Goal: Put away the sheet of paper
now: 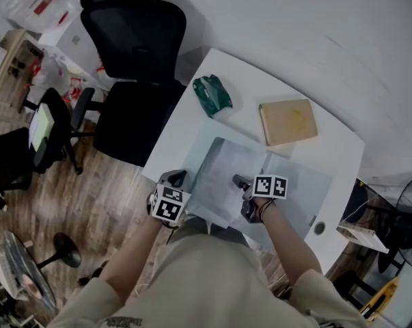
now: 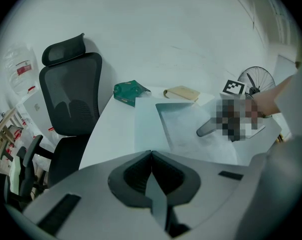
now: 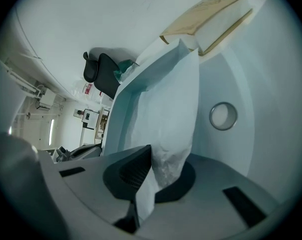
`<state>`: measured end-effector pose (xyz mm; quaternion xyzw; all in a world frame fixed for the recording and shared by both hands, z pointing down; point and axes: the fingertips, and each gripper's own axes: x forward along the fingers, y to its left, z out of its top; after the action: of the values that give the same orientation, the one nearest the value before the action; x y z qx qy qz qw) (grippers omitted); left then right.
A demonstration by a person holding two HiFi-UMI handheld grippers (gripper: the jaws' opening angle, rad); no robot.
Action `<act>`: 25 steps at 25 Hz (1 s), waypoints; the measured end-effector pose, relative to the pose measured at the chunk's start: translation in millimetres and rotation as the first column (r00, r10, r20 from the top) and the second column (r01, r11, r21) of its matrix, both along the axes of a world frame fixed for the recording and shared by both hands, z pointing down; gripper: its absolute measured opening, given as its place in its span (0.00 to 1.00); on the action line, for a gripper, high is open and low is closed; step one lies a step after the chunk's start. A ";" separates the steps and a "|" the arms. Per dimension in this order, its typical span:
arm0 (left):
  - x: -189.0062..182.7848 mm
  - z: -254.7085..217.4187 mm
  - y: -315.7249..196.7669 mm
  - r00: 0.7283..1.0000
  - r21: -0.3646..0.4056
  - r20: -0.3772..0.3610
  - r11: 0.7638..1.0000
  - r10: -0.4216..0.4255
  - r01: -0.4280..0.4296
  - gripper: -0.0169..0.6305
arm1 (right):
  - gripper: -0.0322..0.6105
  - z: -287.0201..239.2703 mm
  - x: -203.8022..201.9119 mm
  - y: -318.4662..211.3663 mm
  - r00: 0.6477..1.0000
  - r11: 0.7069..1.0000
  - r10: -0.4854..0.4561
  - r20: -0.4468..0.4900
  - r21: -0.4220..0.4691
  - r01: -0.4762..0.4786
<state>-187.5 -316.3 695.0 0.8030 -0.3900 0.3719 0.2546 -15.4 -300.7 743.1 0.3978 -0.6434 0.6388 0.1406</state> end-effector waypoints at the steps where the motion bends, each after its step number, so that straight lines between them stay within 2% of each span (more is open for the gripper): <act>1: -0.3 -0.1 -0.1 1.000 0.000 -0.001 1.000 0.000 0.000 0.06 | 0.09 -0.1 -2.5 -1.5 1.000 1.000 -0.003 0.001 -0.001 0.003; 7: -0.7 -0.6 0.9 1.000 0.001 -0.017 1.000 -0.003 0.003 0.06 | 0.09 -3.0 -18.6 -11.0 1.000 1.000 -0.012 0.022 0.009 0.011; 13: -1.5 -1.1 1.1 1.000 0.000 -0.023 1.000 -0.002 0.002 0.06 | 0.09 -2.9 -39.3 -18.3 0.995 1.000 0.006 0.103 -0.007 -0.005; 25: -1.6 0.2 0.7 1.000 0.002 -0.030 1.000 0.003 -0.003 0.06 | 0.09 6.5 -62.7 -29.9 0.991 1.000 -0.013 0.133 -0.002 0.014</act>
<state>-189.1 -315.6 695.2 0.8092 -0.3855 0.3599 0.2591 -78.1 -330.6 749.5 0.3497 -0.6532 0.6638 0.1022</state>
